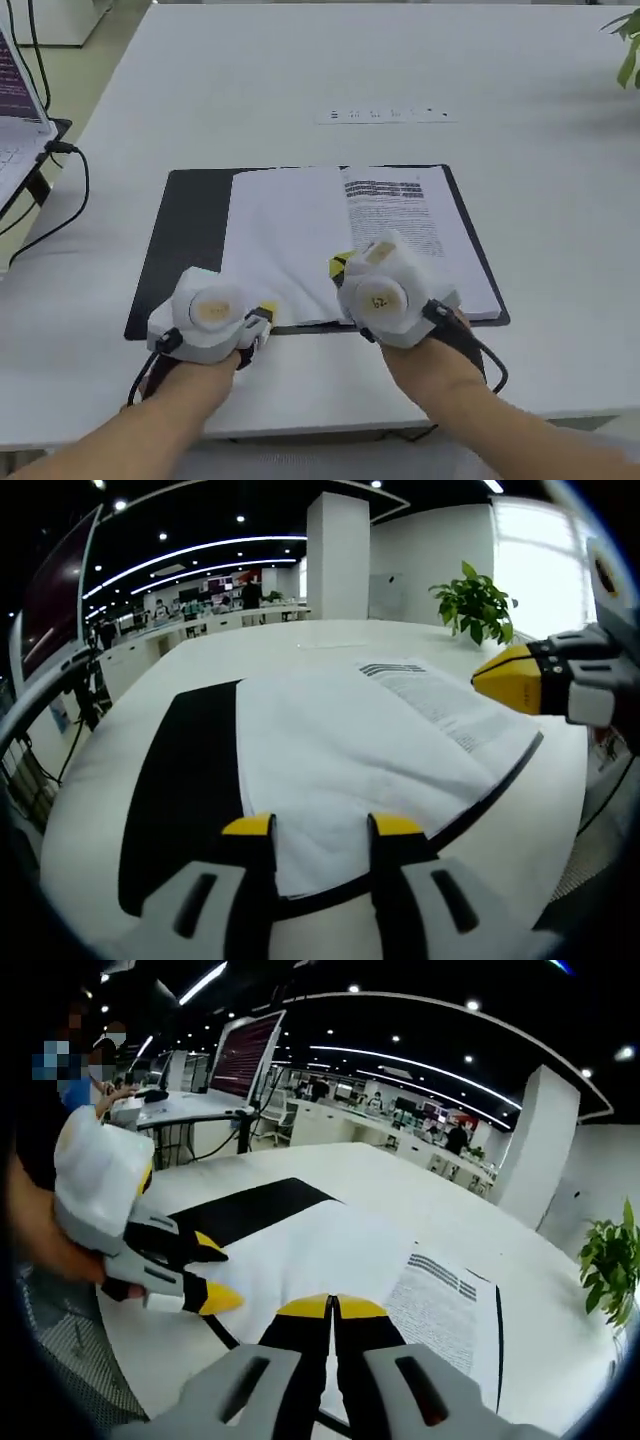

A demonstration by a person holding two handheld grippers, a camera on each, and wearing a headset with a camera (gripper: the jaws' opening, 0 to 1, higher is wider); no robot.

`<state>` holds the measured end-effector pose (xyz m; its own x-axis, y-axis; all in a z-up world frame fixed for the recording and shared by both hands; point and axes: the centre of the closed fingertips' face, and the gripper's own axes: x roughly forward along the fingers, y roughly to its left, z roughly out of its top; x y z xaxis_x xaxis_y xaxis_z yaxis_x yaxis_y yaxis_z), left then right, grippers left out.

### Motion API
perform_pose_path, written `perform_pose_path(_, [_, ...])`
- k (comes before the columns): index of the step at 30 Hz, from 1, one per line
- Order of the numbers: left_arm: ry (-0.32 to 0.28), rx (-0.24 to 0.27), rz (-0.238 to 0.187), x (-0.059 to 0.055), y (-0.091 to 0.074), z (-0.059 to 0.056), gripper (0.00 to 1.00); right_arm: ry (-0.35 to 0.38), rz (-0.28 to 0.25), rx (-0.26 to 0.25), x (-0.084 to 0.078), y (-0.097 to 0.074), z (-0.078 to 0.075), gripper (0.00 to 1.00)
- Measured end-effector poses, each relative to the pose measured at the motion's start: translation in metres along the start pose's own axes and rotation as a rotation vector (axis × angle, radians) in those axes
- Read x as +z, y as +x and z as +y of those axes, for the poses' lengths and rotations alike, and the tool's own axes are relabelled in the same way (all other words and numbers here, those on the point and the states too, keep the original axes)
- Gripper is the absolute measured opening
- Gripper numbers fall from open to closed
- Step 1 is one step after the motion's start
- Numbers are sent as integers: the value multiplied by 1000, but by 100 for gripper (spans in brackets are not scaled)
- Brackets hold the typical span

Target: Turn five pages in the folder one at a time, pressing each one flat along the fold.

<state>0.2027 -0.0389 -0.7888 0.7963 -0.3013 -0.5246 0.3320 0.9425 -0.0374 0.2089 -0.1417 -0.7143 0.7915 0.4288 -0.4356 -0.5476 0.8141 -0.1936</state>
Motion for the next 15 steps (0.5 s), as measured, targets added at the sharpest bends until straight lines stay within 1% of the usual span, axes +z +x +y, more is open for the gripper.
perform_pose_path(3, [-4,2,-12,0,0,1,36,96,11,27,-6,11,-7,0])
perform_pose_path(4, [-7,3,-14,0,0,1,36,126,19,32,-10,16,-11,0])
perform_pose_path(5, [-9,5,-16,0,0,1,36,151,29,30,-13,19,-14,0])
perform_pose_path(6, [-11,7,-18,0,-1,0,36,157,25,35,-15,24,-20,0])
perform_pose_path(7, [-18,12,-24,0,-2,1,36,208,16,47,-15,28,-21,0])
perform_pose_path(8, [-21,14,-26,0,-2,1,36,249,21,57,-17,32,-25,0])
perform_pose_path(11, [-23,17,-30,1,-3,1,36,326,18,43,-17,41,-39,0])
perform_pose_path(12, [-22,17,-31,1,-3,1,36,357,6,38,-16,46,-47,0])
perform_pose_path(13, [-21,17,-32,1,-3,1,36,364,-3,32,-15,49,-52,0])
perform_pose_path(14, [-20,16,-34,1,-2,1,36,388,-15,31,-13,54,-58,0])
perform_pose_path(15, [-18,16,-36,1,-3,1,36,404,-24,32,-10,56,-60,0])
